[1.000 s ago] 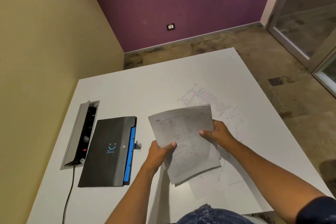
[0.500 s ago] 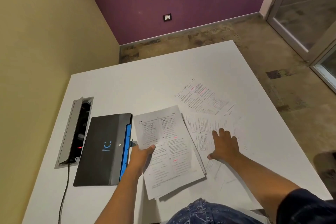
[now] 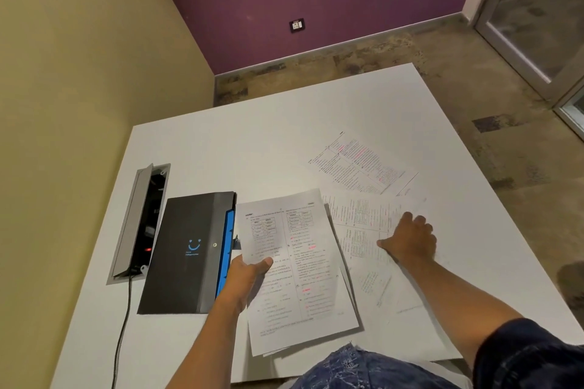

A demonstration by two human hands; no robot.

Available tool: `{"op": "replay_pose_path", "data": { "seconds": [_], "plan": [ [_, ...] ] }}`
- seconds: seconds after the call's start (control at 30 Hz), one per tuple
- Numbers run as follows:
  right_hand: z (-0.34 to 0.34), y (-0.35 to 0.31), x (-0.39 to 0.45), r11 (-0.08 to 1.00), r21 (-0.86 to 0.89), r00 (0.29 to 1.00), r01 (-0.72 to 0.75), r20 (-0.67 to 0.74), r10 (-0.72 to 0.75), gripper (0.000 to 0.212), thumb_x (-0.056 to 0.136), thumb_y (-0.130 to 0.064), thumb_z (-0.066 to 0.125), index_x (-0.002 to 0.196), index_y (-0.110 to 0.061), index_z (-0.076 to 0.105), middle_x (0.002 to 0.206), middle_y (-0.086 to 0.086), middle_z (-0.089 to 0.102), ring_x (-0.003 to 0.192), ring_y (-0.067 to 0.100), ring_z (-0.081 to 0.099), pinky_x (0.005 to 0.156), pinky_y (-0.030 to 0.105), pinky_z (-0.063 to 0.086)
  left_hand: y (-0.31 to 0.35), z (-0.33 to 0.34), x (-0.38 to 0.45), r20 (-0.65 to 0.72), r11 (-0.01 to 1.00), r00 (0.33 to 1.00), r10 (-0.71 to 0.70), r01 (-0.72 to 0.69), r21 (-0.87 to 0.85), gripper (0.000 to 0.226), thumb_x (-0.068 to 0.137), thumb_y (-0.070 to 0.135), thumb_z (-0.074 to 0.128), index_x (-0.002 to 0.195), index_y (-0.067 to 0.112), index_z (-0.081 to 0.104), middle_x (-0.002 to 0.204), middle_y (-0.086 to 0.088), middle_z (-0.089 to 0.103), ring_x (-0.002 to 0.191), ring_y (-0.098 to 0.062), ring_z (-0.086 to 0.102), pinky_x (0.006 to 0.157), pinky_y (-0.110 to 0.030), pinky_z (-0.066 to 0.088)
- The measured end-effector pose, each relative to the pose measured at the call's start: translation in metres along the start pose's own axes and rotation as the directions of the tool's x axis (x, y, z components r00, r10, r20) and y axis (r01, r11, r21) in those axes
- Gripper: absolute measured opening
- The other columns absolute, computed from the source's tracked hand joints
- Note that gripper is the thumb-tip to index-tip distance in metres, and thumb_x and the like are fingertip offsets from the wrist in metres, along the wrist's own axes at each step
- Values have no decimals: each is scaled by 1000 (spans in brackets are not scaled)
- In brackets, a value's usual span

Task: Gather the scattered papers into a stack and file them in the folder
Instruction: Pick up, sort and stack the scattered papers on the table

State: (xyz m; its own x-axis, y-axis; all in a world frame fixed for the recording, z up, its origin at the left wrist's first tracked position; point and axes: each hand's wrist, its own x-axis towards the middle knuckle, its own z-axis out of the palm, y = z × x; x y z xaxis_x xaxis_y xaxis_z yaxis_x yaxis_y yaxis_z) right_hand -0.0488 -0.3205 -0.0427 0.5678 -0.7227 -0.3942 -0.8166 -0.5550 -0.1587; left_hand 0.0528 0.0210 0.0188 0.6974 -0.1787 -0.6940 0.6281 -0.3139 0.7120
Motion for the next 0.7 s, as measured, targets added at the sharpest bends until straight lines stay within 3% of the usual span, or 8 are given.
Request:
{"op": "replay_pose_path", "data": {
  "seconds": [0.23, 0.43, 0.57, 0.7],
  "plan": [
    [7, -13, 11, 977, 162, 990, -141, 32, 138, 96, 61, -28, 94, 136, -5, 38, 124, 23, 53, 114, 41, 58, 95, 49, 55, -3, 1, -4, 19, 1000, 1000, 1, -1, 20, 36, 92, 4, 72, 123, 18, 61, 115, -16, 73, 105, -38, 72, 93, -57, 58],
    [14, -17, 15, 904, 293, 948, -311, 29, 316, 102, 67, -20, 89, 145, -3, 26, 132, 28, 48, 118, 44, 56, 96, 53, 52, -5, 1, -6, 26, 1000, 1000, 8, -9, 28, 36, 92, 7, 73, 124, 19, 61, 115, -14, 74, 105, -37, 72, 92, -57, 59],
    [20, -14, 24, 877, 328, 934, -351, 60, 351, 90, 70, -17, 85, 142, 0, 34, 131, 28, 52, 115, 44, 58, 94, 55, 52, -4, 1, -6, 26, 1000, 1000, 9, -9, 3, 38, 93, 5, 72, 126, 17, 60, 119, -16, 71, 107, -38, 70, 92, -55, 59],
    [16, -4, 28, 848, 376, 927, -373, 113, 357, 78, 63, -14, 87, 128, -3, 45, 115, 22, 64, 106, 43, 63, 90, 53, 56, 0, 3, -8, 34, 999, 999, 16, -14, -41, 37, 94, 0, 68, 126, 15, 59, 119, -16, 70, 108, -37, 69, 80, -43, 62]
  ]
}}
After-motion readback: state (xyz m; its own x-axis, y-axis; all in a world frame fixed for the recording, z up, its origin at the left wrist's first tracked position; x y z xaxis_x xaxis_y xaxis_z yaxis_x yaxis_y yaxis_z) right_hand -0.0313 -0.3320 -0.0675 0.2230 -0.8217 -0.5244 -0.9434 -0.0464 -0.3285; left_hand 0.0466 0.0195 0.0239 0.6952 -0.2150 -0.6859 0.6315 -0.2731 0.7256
